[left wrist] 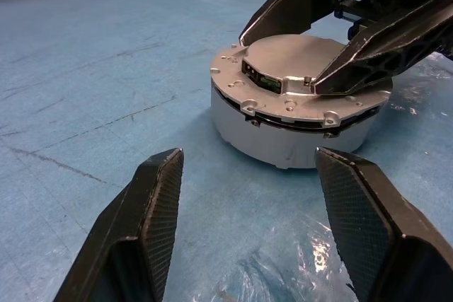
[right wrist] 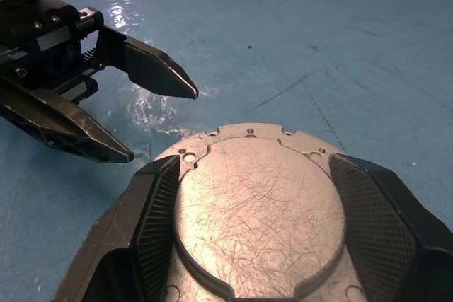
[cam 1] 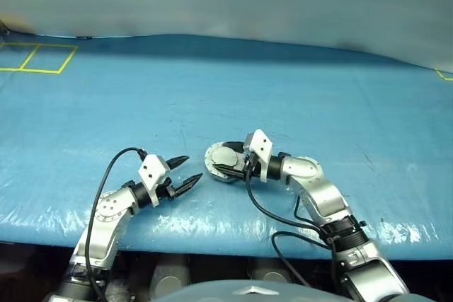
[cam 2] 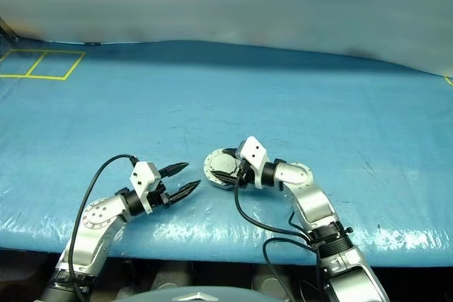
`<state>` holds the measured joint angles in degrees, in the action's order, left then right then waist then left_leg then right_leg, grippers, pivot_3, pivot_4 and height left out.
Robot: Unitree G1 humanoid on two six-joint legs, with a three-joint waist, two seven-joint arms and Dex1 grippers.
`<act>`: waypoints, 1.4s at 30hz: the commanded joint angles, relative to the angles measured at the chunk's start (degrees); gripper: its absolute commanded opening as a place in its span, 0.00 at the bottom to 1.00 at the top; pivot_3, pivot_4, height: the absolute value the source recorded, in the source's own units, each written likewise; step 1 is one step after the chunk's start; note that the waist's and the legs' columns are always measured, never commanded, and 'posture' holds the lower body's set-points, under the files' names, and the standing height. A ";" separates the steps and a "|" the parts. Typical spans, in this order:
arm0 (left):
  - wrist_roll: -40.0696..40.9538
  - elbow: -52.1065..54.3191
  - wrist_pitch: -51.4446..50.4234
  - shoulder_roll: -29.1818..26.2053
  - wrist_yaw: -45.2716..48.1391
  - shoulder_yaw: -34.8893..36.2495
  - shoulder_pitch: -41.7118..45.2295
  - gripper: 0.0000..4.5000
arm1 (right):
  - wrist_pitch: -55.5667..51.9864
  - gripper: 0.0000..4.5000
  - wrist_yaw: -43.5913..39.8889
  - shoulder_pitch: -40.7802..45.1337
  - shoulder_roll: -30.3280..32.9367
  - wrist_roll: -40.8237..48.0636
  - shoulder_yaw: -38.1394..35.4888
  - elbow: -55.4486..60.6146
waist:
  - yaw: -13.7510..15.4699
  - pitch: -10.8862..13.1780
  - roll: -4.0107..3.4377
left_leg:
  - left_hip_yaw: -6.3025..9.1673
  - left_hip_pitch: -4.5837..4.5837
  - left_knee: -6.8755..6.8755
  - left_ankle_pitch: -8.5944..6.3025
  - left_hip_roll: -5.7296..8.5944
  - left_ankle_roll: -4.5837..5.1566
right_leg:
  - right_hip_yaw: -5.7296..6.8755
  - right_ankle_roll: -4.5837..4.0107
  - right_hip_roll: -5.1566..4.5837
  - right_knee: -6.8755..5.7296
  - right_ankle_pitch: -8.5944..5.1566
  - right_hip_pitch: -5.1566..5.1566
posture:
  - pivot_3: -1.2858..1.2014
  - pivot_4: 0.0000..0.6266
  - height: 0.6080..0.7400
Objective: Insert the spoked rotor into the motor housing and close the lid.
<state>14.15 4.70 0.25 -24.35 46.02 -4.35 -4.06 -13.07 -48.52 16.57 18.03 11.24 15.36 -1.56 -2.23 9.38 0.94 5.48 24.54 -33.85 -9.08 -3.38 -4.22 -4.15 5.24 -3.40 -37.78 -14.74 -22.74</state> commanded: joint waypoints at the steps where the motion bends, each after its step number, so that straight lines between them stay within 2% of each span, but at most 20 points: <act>1: 0.35 0.37 0.47 0.27 -0.24 0.16 -0.10 0.70 | 0.65 0.67 0.61 -0.09 0.08 0.04 -0.73 2.02 | 0.03 0.00 0.00 | 0.00 0.00 0.00 0.00 0.00 0.00 | 0.00 0.00 0.00 0.00 0.00 0.00 | 0.52 0.24 1.00; 16: 0.40 0.38 0.18 0.12 -0.05 0.04 0.13 0.70 | 2.86 0.67 0.69 0.75 2.50 -4.23 0.28 0.78 | 0.10 0.00 0.00 | 0.00 -0.02 -0.03 0.00 0.00 0.00 | 0.00 0.01 0.00 -0.02 0.00 0.02 | 0.52 0.24 1.00; 27: 0.25 0.31 0.26 0.08 -0.15 0.09 0.14 0.70 | -0.11 0.67 1.64 0.47 -0.69 -0.18 -1.82 2.01 | -0.07 0.00 -0.01 | 0.00 -0.03 -0.02 0.00 -0.01 0.00 | 0.00 0.01 0.00 -0.02 0.00 0.01 | 0.52 0.24 1.00; 42: 0.08 -0.13 0.44 0.20 -0.13 -0.13 0.28 0.70 | 0.68 0.67 2.44 0.67 1.12 -4.14 0.45 0.47 | 0.05 0.00 -0.01 | 0.00 -0.03 -0.03 0.00 0.00 0.00 | 0.00 0.01 0.01 -0.02 0.01 0.02 | 0.52 0.24 1.00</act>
<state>14.09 4.50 0.25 -24.32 45.95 -4.51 -4.01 -12.61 -46.49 16.81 18.38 8.03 15.87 -1.52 -2.17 9.38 0.93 5.48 24.50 -33.88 -9.08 -3.39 -4.22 -4.15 5.25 -3.39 -37.80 -14.73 -22.71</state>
